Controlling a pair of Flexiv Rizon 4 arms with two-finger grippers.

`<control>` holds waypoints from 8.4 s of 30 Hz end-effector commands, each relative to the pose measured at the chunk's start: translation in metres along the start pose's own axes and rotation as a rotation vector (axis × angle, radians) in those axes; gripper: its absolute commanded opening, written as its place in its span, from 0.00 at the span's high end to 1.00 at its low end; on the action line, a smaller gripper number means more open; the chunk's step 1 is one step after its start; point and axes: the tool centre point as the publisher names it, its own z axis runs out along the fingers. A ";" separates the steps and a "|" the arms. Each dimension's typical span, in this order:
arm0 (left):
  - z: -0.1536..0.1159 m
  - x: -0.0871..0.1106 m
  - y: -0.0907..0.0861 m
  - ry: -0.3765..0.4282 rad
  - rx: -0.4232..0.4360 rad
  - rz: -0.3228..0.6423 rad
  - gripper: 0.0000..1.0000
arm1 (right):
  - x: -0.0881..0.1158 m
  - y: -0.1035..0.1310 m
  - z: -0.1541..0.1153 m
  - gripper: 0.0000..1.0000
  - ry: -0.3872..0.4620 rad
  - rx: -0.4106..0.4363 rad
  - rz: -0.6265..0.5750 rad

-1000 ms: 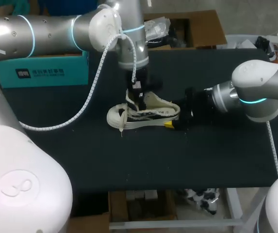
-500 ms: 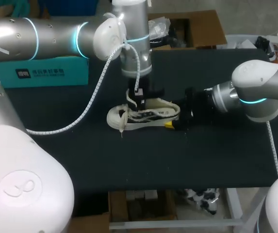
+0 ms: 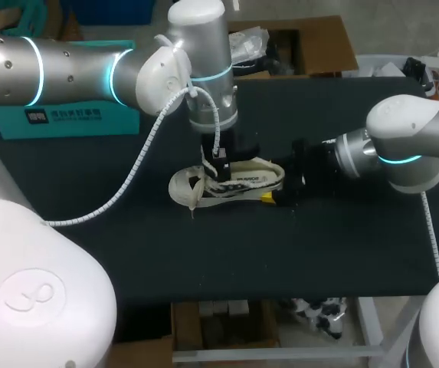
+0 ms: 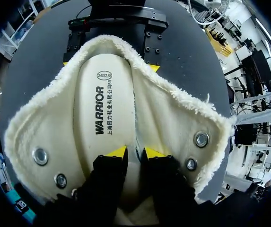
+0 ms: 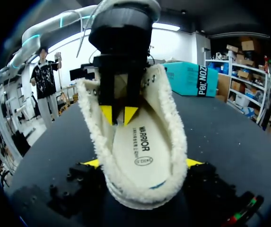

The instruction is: Open the shoe tongue, take the insole out of the shoe, put the insole back into the shoe, and pack the shoe into the shoebox

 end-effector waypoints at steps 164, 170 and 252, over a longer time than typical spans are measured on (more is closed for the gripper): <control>-0.009 -0.018 -0.010 0.064 -0.032 0.079 1.00 | -0.005 -0.005 0.003 1.00 -0.001 -0.006 0.001; -0.009 -0.006 -0.012 0.077 -0.059 0.098 1.00 | -0.005 -0.005 0.003 1.00 -0.001 -0.006 0.001; 0.008 -0.050 -0.017 -0.238 0.123 0.089 1.00 | -0.005 -0.005 0.003 1.00 -0.001 -0.006 0.001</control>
